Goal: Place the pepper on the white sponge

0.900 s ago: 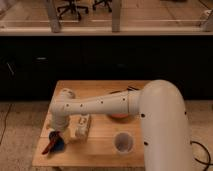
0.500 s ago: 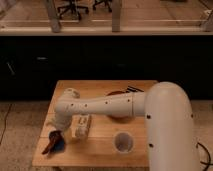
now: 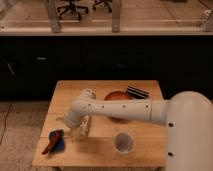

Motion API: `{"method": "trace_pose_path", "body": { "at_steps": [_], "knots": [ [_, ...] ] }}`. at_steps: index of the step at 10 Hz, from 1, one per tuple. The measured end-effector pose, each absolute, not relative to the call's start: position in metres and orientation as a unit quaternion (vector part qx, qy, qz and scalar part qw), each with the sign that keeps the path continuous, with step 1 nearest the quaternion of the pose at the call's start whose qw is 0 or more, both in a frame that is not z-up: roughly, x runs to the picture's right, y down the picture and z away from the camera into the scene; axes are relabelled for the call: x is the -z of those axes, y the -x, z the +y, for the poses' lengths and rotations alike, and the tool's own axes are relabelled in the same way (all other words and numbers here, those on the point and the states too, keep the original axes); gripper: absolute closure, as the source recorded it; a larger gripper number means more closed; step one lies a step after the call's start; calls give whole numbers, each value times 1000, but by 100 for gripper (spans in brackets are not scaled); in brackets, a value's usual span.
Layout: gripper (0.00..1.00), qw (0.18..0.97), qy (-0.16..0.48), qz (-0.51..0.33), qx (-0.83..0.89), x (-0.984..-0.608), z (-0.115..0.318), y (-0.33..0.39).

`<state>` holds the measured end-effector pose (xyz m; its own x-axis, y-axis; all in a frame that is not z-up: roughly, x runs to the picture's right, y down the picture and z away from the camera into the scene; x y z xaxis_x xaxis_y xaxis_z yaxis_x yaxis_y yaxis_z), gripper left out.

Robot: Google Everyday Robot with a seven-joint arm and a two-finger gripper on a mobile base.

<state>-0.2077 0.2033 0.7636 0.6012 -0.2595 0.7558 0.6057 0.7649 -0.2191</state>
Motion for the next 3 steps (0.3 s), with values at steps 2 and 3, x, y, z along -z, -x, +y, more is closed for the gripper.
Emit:
{"method": "trace_pose_path", "body": {
  "at_steps": [2, 3],
  "knots": [
    [20, 874, 231, -366, 221, -763, 198, 202],
    [20, 877, 232, -364, 212, -763, 197, 202]
  ]
}}
